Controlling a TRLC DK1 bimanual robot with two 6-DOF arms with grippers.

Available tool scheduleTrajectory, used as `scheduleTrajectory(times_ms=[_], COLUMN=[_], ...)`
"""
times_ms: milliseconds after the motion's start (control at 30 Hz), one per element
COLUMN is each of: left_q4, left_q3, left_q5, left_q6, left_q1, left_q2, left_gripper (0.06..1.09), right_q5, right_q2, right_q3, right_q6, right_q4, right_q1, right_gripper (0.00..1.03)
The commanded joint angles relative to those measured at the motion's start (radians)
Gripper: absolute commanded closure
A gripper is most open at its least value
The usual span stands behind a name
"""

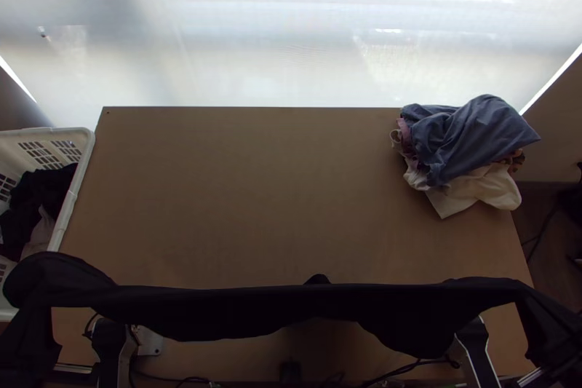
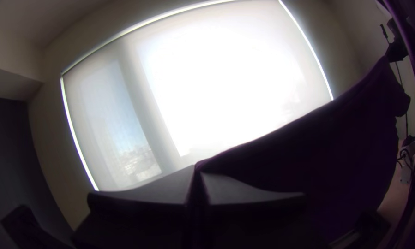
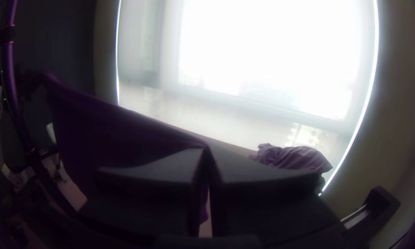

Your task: Fold the t-shirt

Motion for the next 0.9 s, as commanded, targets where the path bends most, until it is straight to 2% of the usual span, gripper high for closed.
scheduleTrajectory(times_ms=[0, 167, 267, 367, 467, 500, 567, 667, 767, 867], left_q4=[0.095, 0.217, 0.312, 0.464, 0.708, 0.790, 0.896, 1.014, 1.042, 1.040], left_q3=[-0.034, -0.067, -0.169, -0.344, -0.535, -0.586, -0.652, -0.706, -0.738, -0.741], left_q5=[0.165, 0.336, 0.431, 0.580, 0.729, 0.744, 0.746, 0.740, 0.720, 0.695], left_q6=[-0.120, -0.228, -0.303, -0.376, -0.495, -0.531, -0.534, -0.508, -0.419, -0.392], left_q1=[0.048, 0.110, 0.168, 0.328, 0.518, 0.555, 0.556, 0.556, 0.556, 0.553], left_q2=[0.002, 0.013, 0.007, 0.004, -0.002, -0.002, 0.001, 0.014, 0.062, 0.160], left_gripper=[1.05, 1.05, 1.05, 1.05, 1.05, 1.05, 1.05, 1.05, 1.05, 1.05], right_q5=[-0.107, -0.153, -0.197, -0.225, -0.228, -0.226, -0.210, -0.113, -0.032, -0.019], right_q2=[0.004, 0.026, 0.032, 0.046, 0.144, 0.187, 0.276, 0.417, 0.564, 0.670], right_q3=[-0.002, -0.022, -0.137, -0.322, -0.413, -0.431, -0.451, -0.462, -0.442, -0.405], right_q6=[0.011, 0.064, 0.084, 0.104, 0.130, 0.142, 0.155, 0.156, 0.142, 0.135], right_q4=[0.013, 0.036, 0.074, 0.222, 0.381, 0.443, 0.541, 0.683, 0.783, 0.812], right_q1=[-0.057, -0.052, -0.051, -0.051, -0.033, -0.011, 0.044, 0.158, 0.260, 0.285], right_gripper=[1.00, 1.00, 1.00, 1.00, 1.00, 1.00, 1.00, 1.00, 1.00, 1.00])
